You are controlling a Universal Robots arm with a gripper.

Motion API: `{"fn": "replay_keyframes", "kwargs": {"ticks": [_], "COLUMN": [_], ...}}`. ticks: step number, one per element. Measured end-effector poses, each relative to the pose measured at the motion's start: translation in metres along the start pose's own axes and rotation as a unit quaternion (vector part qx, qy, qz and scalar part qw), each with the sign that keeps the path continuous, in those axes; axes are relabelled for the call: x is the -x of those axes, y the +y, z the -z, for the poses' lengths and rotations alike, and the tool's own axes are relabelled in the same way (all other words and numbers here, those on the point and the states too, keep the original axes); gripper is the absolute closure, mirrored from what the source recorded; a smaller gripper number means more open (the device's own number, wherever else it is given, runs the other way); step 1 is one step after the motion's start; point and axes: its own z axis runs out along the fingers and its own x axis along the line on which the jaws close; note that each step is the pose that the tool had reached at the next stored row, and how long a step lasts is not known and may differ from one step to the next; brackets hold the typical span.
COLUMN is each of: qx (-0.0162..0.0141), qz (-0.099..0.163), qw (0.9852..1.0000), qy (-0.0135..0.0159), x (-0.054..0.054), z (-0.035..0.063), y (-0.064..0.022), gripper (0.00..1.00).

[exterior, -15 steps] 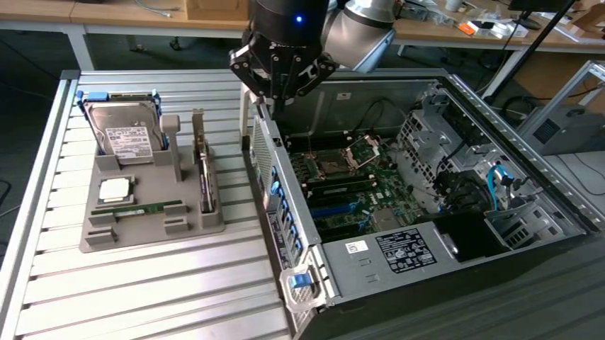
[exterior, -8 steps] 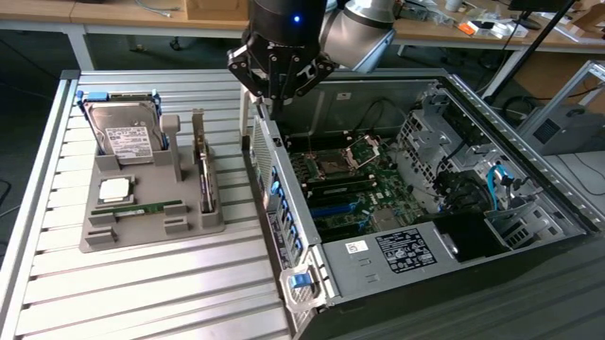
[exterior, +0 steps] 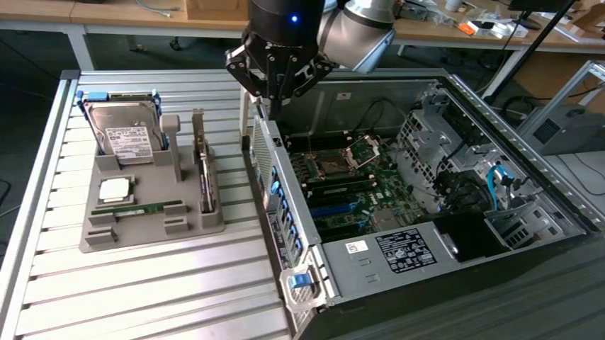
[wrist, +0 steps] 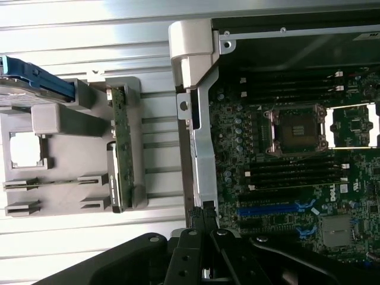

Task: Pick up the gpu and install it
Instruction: 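Reach for the gpu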

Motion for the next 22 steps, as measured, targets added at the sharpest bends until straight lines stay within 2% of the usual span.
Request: {"fn": "replay_keyframes", "kwargs": {"ticks": [22], "qx": [0.0], "qz": [0.0], "qw": [1.0], "qy": [0.0], "x": [-0.0096], "z": [0.0003], "y": [-0.0007], "gripper": [0.89]}}
